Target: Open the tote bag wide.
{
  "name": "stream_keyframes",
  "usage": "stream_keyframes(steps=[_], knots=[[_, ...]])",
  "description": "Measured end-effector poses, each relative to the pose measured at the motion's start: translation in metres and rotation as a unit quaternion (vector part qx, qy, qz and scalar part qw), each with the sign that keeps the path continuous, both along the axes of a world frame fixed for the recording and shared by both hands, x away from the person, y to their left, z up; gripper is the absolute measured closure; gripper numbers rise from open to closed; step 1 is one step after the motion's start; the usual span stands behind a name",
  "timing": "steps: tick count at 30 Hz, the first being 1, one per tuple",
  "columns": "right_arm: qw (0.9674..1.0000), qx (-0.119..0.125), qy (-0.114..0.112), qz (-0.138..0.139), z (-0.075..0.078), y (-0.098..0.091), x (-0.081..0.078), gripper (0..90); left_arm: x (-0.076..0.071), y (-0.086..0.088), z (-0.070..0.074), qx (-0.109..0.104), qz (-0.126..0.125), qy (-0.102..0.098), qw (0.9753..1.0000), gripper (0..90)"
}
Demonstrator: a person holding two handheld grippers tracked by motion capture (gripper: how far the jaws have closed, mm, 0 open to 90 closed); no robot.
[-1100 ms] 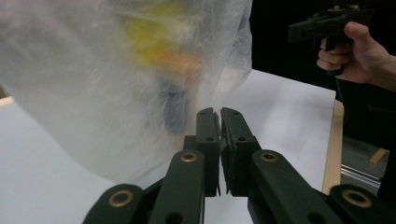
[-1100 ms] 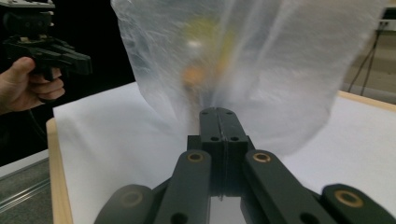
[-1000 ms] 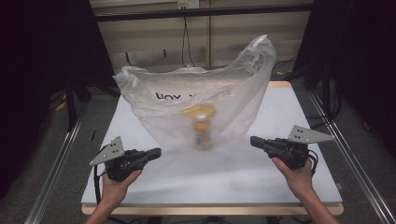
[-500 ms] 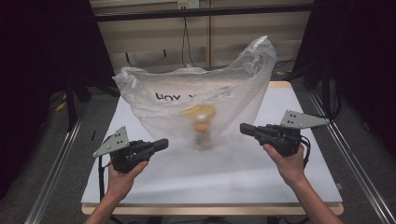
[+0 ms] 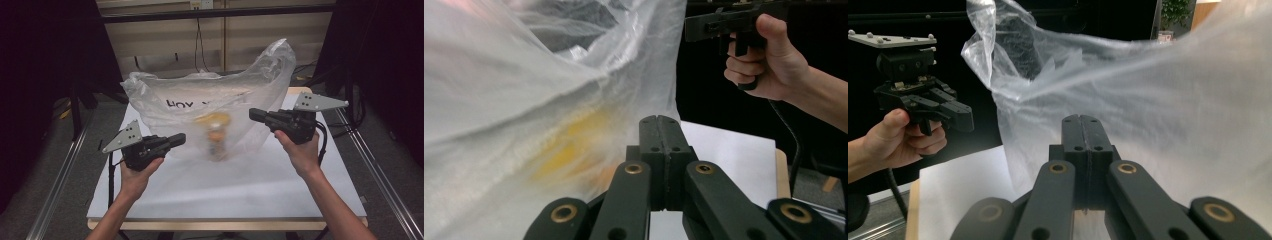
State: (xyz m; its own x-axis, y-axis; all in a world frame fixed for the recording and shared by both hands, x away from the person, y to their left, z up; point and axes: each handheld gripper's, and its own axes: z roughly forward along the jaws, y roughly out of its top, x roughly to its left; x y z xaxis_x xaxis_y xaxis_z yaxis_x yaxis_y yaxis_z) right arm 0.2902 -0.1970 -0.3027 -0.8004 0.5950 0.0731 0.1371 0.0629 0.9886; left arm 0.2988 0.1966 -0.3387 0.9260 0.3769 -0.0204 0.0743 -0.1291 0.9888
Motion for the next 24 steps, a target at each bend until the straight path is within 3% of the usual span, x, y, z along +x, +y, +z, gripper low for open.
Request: stream_keyframes(steps=[2, 9, 11, 13, 15, 18, 24], knots=[[1.0, -0.002, -0.009, -0.005, 0.009, 0.004, 0.003, 90.0, 0.004, -0.002, 0.006, -0.012, 0.005, -0.004, 0.9999, 90.0], [0.9996, -0.012, -0.022, -0.015, 0.031, 0.018, 0.011, 90.0, 0.011, -0.008, 0.032, -0.022, 0.007, -0.024, 0.9995, 90.0], [0.9994, -0.019, -0.024, -0.017, 0.036, 0.023, 0.015, 90.0, 0.017, -0.011, 0.046, -0.023, 0.025, -0.044, 0.9985, 90.0], [0.9988, -0.032, -0.026, -0.026, 0.038, 0.025, 0.024, 90.0, 0.026, -0.013, 0.049, -0.031, 0.026, -0.037, 0.9985, 90.0], [0.9992, -0.021, -0.008, -0.034, 0.034, 0.024, 0.036, 90.0, 0.032, -0.013, 0.05, -0.027, 0.028, -0.03, 0.9988, 90.0], [0.9991, -0.017, -0.006, -0.038, 0.036, 0.026, 0.042, 90.0, 0.039, -0.018, 0.053, -0.023, 0.03, -0.025, 0.999, 90.0], [0.9971, -0.05, -0.013, -0.055, 0.057, 0.04, 0.054, 90.0, 0.055, -0.03, 0.066, -0.007, 0.041, -0.018, 0.999, 90.0]])
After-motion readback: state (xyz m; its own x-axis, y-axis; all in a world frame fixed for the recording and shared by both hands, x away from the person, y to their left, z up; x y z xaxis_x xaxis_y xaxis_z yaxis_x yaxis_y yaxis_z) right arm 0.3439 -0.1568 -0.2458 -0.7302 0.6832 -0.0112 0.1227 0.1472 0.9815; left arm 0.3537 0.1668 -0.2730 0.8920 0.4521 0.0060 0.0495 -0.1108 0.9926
